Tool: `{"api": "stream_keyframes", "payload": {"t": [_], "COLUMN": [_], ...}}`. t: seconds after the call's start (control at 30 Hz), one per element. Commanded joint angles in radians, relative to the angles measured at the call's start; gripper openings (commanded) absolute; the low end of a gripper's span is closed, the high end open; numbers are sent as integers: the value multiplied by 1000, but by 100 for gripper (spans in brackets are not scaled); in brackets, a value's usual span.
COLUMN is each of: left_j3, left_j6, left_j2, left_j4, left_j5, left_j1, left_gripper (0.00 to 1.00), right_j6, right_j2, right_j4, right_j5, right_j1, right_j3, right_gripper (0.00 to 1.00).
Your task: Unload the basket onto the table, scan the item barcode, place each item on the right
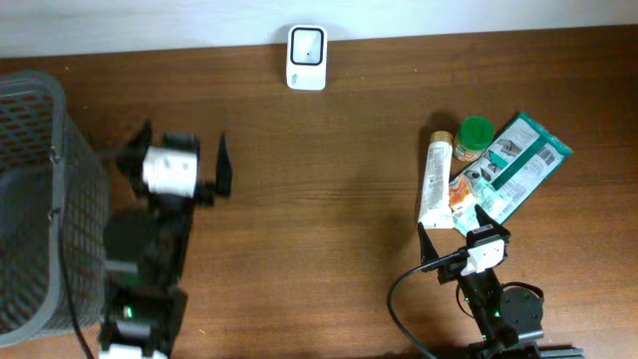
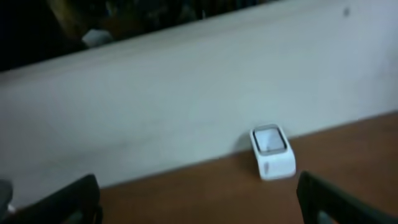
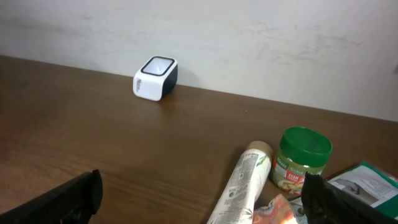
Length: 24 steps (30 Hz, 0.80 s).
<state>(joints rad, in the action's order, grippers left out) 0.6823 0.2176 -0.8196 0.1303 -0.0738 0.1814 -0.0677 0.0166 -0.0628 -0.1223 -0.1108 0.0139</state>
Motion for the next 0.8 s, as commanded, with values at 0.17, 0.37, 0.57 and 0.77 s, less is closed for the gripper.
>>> {"api": "stream_keyframes", "payload": {"t": [0.17,0.37,0.57,0.77], "left_j3": [-620,-674,-673,-673], "left_j6": [25,137,136,136], "left_j2": [620,815,814,814], "left_j4": [117,-190,-211,-211], "left_j5": [97,97,97,97], "left_j1": [-148,-154,-154,-154], "left_gripper": [99,99,99,99], "right_j6": [-3,-3,-3,-3], "right_j2": [-10,-10,-10,-10], "right_j4": [-2,-2,-1,-2], "right_j5": [-13,-13,-13,-13], "right_j1": [8,8,8,8], "right_j3": [-8,-8,-8,-8], "right_gripper": [98,98,98,98]}}
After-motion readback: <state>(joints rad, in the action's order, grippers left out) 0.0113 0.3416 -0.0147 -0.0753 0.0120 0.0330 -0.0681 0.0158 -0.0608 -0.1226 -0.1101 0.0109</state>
